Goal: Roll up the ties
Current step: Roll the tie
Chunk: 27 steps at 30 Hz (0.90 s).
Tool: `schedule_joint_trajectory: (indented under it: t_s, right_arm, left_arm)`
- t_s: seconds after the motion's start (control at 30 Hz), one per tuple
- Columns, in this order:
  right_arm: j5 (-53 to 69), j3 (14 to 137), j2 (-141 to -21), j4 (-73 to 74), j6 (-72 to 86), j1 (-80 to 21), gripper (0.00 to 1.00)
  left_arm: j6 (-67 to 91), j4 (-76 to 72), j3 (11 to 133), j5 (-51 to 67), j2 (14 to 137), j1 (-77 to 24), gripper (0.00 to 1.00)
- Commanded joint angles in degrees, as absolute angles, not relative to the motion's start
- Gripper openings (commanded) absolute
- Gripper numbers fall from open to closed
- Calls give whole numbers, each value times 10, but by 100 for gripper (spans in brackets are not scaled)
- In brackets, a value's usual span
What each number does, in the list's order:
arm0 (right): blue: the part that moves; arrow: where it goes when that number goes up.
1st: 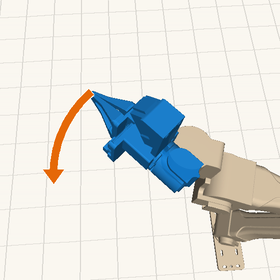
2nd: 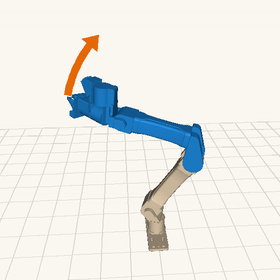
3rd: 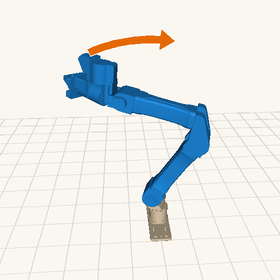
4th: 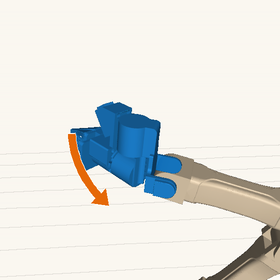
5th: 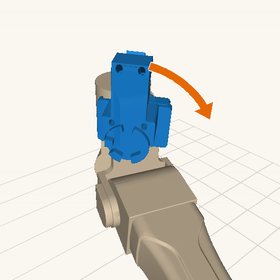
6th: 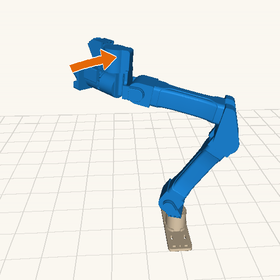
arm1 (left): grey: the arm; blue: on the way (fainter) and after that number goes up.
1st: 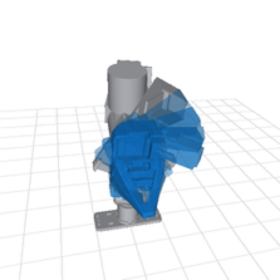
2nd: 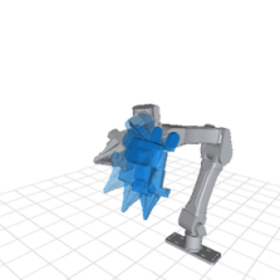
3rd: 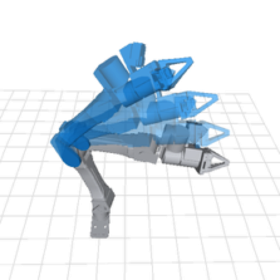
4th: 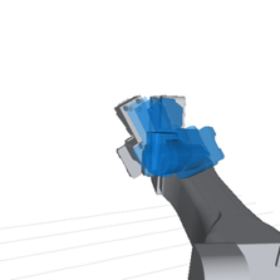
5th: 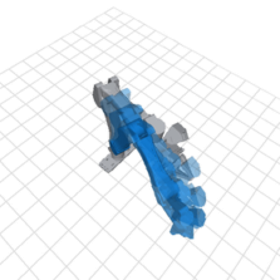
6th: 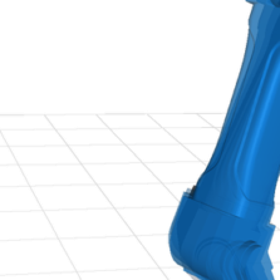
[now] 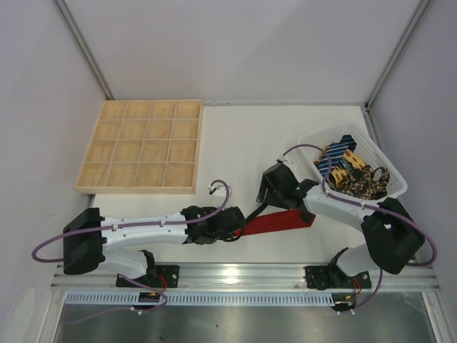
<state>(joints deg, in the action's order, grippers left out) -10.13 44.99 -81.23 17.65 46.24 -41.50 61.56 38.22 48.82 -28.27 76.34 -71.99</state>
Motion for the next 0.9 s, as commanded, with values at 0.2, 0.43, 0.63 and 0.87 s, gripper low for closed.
schedule_joint_trajectory:
  t_s: [0.2, 0.43, 0.63, 0.87]
  right_arm:
    - [-216, 562, -932, 245, 522, -413, 73]
    - [-260, 592, -974, 294, 571, -416, 66]
    - [-260, 570, -964, 290, 580, -422, 40]
    - [-248, 563, -967, 281, 570, -417, 14]
  left_arm:
    - [635, 352, 470, -281, 748, -724, 0]
    - [652, 359, 464, -294, 732, -725, 0]
    - [660, 356, 451, -300, 721, -726, 0]
    - [671, 354, 439, -304, 711, -726, 1]
